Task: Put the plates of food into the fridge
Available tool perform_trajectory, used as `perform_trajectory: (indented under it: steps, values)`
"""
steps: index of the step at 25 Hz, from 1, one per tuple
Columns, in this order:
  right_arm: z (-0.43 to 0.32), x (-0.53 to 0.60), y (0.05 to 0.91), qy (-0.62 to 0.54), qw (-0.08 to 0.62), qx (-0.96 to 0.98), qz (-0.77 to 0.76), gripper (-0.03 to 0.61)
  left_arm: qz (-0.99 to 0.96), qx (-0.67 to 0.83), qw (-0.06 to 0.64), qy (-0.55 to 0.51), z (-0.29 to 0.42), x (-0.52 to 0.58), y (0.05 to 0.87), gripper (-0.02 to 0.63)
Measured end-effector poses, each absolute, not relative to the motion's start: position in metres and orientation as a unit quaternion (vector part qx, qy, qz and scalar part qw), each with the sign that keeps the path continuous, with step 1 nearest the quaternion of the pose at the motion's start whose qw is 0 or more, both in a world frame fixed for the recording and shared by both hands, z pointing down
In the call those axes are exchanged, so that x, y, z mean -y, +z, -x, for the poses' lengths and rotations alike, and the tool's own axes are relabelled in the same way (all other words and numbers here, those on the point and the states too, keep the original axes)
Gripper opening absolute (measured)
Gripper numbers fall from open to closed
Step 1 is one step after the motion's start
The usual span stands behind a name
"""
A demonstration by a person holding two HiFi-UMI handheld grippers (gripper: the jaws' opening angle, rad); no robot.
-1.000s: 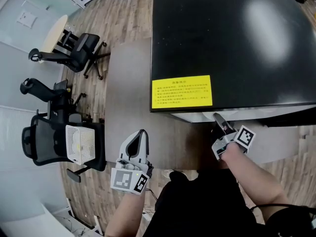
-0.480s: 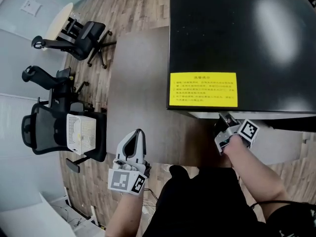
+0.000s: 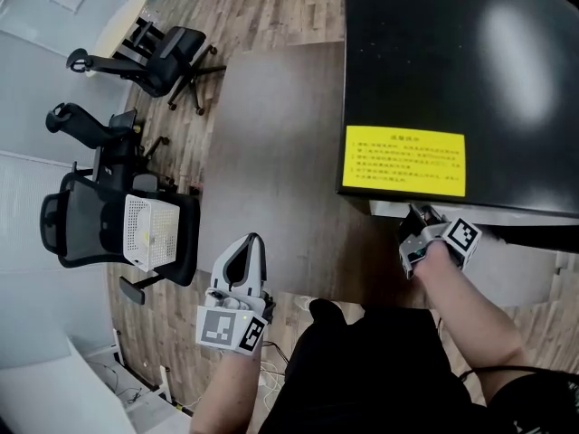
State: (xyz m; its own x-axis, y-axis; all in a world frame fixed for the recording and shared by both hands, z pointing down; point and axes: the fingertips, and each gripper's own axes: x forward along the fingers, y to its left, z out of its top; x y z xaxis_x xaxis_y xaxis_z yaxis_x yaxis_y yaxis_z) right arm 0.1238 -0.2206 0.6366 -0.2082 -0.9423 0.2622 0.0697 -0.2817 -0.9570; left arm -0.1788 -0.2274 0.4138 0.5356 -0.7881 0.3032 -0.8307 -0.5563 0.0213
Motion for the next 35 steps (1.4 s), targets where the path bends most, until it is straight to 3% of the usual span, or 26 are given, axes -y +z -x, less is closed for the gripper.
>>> perform_trajectory:
  steps: [9, 13, 14, 22, 25, 35]
  values:
    - [-0.123, 0.226, 0.637, -0.649, 0.408, -0.432, 0.474, 0.020, -0.874, 0.463, 0.074, 0.128, 0.171, 0.230, 0.405, 0.003]
    - [-0.127, 0.223, 0.639, -0.639, 0.364, -0.447, 0.509, 0.021, -0.874, 0.464, 0.069, 0.125, 0.168, 0.231, 0.401, 0.003]
    - [-0.128, 0.223, 0.638, -0.636, 0.351, -0.454, 0.516, 0.033, -0.875, 0.464, 0.069, 0.124, 0.167, 0.230, 0.400, 0.003]
    - [-0.126, 0.226, 0.617, -0.608, 0.329, -0.486, 0.534, 0.306, -0.880, 0.456, 0.062, 0.118, 0.156, 0.230, 0.393, 0.003]
    - [-0.126, 0.224, 0.609, -0.585, 0.316, -0.505, 0.550, 0.372, -0.883, 0.451, 0.056, 0.115, 0.152, 0.229, 0.388, 0.003]
    - [-0.115, 0.189, 0.611, -0.575, 0.272, -0.516, 0.574, 0.409, -0.892, 0.435, 0.051, 0.110, 0.147, 0.214, 0.381, 0.003]
